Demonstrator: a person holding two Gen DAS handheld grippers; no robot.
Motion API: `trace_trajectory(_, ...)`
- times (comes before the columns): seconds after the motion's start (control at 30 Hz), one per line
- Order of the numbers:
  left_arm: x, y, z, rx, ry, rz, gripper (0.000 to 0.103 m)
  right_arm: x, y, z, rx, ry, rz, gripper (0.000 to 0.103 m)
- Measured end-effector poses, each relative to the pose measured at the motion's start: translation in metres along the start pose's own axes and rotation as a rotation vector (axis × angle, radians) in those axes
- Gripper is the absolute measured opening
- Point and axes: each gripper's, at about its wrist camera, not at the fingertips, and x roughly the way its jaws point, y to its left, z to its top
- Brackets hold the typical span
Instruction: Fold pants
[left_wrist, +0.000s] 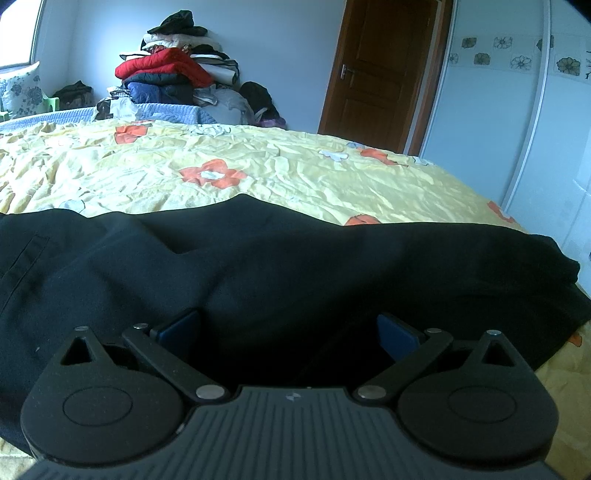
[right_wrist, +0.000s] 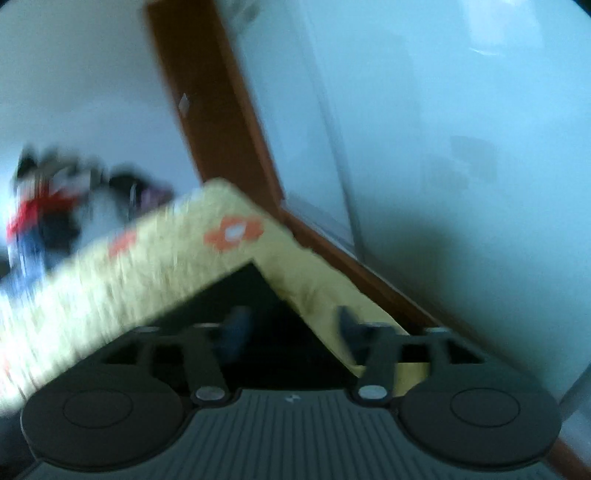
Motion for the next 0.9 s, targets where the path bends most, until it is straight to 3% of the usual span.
trace_trajectory(0.07,0.000,0.000,0.000,0.000,0.000,-0.001,0.102,-0.005,-0.013,0.000,0.130,-0.014,0.089,0.074)
trace_trajectory(0.17,0.000,0.000,0.000,0.001,0.000,0.000,0.102,0.006,-0.023,-0.002,0.258,0.064,0.208,0.074)
trace_trajectory(0.37,0.000,0.001,0.000,0.000,0.001,0.003,0.102,0.049,-0.028,-0.023,0.434,0.212,0.263,0.074)
trace_trajectory(0.57,-0.002,-0.003,-0.001,0.043,-0.006,-0.004,0.101,0.077,-0.004,-0.023,0.384,0.202,0.298,0.073)
trace_trajectory(0.63,-0.005,-0.009,-0.001,0.089,-0.025,-0.042,0.100,0.085,0.002,-0.020,0.340,0.212,0.296,0.064)
trace_trajectory(0.7,-0.009,-0.020,-0.002,0.169,-0.042,-0.072,0.099,0.089,0.008,-0.018,0.295,0.222,0.281,0.030)
trace_trajectory(0.77,-0.011,-0.034,-0.002,0.271,-0.063,-0.063,0.097,0.090,0.011,-0.018,0.276,0.217,0.278,0.015)
trace_trajectory(0.8,-0.012,-0.042,-0.003,0.334,-0.078,-0.059,0.097,0.087,0.012,-0.017,0.269,0.205,0.279,0.010)
trace_trajectory(0.9,-0.009,-0.061,-0.003,0.477,-0.087,-0.072,0.091,0.077,0.017,-0.010,0.251,0.155,0.328,0.010)
